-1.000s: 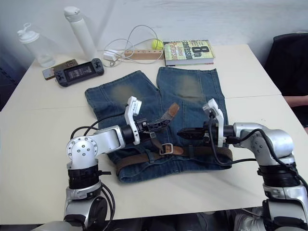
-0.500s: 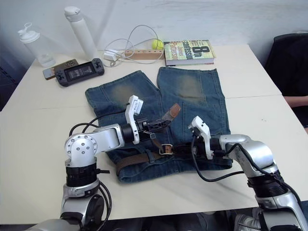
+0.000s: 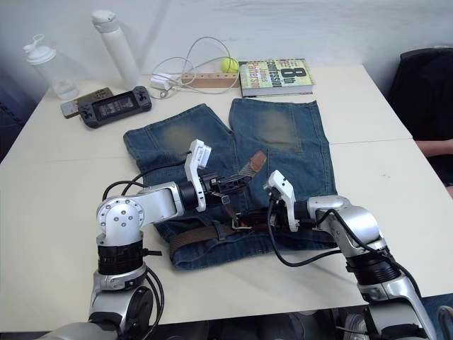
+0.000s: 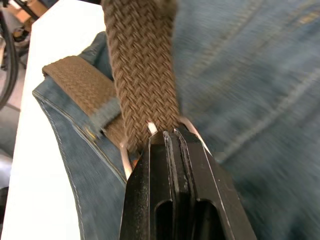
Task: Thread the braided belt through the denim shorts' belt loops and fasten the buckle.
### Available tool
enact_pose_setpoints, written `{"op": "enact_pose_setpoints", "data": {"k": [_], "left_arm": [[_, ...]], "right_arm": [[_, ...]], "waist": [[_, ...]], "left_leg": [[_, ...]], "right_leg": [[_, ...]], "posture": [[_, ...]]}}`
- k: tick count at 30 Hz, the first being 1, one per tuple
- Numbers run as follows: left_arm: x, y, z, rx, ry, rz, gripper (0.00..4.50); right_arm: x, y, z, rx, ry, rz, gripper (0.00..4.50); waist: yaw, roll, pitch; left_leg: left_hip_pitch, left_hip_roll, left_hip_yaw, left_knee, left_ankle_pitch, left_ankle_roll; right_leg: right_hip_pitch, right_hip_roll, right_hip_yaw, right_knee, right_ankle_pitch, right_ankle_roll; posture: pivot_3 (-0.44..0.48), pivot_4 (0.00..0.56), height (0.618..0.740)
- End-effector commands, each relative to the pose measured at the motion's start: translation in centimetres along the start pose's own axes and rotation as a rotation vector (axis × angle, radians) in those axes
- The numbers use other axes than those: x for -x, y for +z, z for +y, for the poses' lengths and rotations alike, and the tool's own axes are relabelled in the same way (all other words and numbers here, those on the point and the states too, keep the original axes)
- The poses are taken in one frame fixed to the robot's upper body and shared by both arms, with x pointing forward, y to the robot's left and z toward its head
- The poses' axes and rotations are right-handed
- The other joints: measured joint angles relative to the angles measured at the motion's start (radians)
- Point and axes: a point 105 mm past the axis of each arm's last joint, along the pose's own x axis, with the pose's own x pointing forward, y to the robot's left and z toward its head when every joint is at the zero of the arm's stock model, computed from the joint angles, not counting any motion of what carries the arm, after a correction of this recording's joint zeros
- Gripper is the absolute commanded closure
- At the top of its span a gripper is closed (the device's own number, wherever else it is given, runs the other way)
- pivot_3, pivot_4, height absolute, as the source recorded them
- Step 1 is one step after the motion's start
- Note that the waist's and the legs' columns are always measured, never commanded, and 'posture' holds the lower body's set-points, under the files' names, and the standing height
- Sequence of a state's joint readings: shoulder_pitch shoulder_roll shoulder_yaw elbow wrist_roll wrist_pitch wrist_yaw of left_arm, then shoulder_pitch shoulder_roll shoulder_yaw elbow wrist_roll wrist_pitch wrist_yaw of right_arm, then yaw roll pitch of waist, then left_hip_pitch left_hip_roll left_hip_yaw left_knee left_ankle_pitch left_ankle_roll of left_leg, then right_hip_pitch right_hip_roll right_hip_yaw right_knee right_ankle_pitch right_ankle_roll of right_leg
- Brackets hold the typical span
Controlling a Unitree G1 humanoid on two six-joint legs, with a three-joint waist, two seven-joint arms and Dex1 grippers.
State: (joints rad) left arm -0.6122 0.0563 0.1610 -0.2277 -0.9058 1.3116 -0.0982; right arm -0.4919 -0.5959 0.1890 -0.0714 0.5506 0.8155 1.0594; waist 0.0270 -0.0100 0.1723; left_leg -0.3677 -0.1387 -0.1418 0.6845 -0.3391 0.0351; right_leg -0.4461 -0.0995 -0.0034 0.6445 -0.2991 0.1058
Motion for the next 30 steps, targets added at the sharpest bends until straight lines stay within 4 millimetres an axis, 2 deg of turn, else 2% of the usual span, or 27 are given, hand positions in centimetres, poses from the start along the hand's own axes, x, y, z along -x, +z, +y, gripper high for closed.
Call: {"op": "enact_pose_setpoints", "data": {"k": [1, 6, 11, 16, 21, 30], "left_arm": [[0.1, 0.5, -0.7, -0.033, -0.019, -0.029, 4.5], [0.6, 0.1, -0.2, -0.039, 0.001, -0.032, 4.5], [1.9, -0.6, 2.4, -0.003, 0.116, -0.064, 4.5], [2.3, -1.6, 3.5, 0.036, 0.172, -0.07, 4.5], [2.3, -2.1, 3.7, 0.058, 0.189, -0.084, 4.5], [1.9, -2.2, 3.1, 0.07, 0.185, -0.112, 4.5]], "right_arm": [[-0.1, 0.4, 1.0, -0.003, 0.056, -0.034, 4.39], [0.0, 0.5, 0.4, 0.003, 0.035, -0.035, 4.39], [0.6, 1.3, 0.1, 0.007, 0.039, -0.059, 4.39], [0.3, 1.3, 0.9, 0.007, 0.092, -0.064, 4.39], [-0.2, 1.2, 1.1, 0.007, 0.117, -0.05, 4.39], [-0.6, 0.4, -0.5, -0.026, 0.052, -0.014, 4.39]], "waist": [[-0.001, 0.0, 0.0], [-0.004, 0.0, 0.0], [-0.003, 0.0, 0.0], [0.0, 0.0, 0.0], [0.0, 0.0, 0.0], [-0.001, 0.0, 0.0]], "left_leg": [[0.0, 0.0, 0.0, 0.0, 0.0, 0.0], [0.0, 0.0, 0.0, 0.0, 0.0, 0.0], [0.001, 0.0, 0.0, 0.0, 0.0, 0.0], [0.0, 0.0, 0.0, 0.0, 0.0, 0.0], [0.0, 0.0, 0.0, 0.0, 0.0, 0.0], [0.0, 0.0, 0.0, 0.0, 0.0, 0.0]], "right_leg": [[0.0, 0.0, 0.0, 0.0, 0.0, 0.0], [0.0, 0.0, 0.0, 0.0, 0.0, 0.0], [0.0, 0.001, 0.001, 0.0, 0.0, 0.0], [0.0, 0.0, 0.0, 0.0, 0.0, 0.0], [0.0, 0.0, 0.001, 0.0, 0.0, 0.0], [0.0, 0.0, 0.001, 0.0, 0.0, 0.0]], "posture": [[0.0, 0.15, 0.74], [0.0, 0.15, 0.74], [0.0, 0.15, 0.74], [0.0, 0.15, 0.74], [0.0, 0.15, 0.74], [0.0, 0.15, 0.74]]}}
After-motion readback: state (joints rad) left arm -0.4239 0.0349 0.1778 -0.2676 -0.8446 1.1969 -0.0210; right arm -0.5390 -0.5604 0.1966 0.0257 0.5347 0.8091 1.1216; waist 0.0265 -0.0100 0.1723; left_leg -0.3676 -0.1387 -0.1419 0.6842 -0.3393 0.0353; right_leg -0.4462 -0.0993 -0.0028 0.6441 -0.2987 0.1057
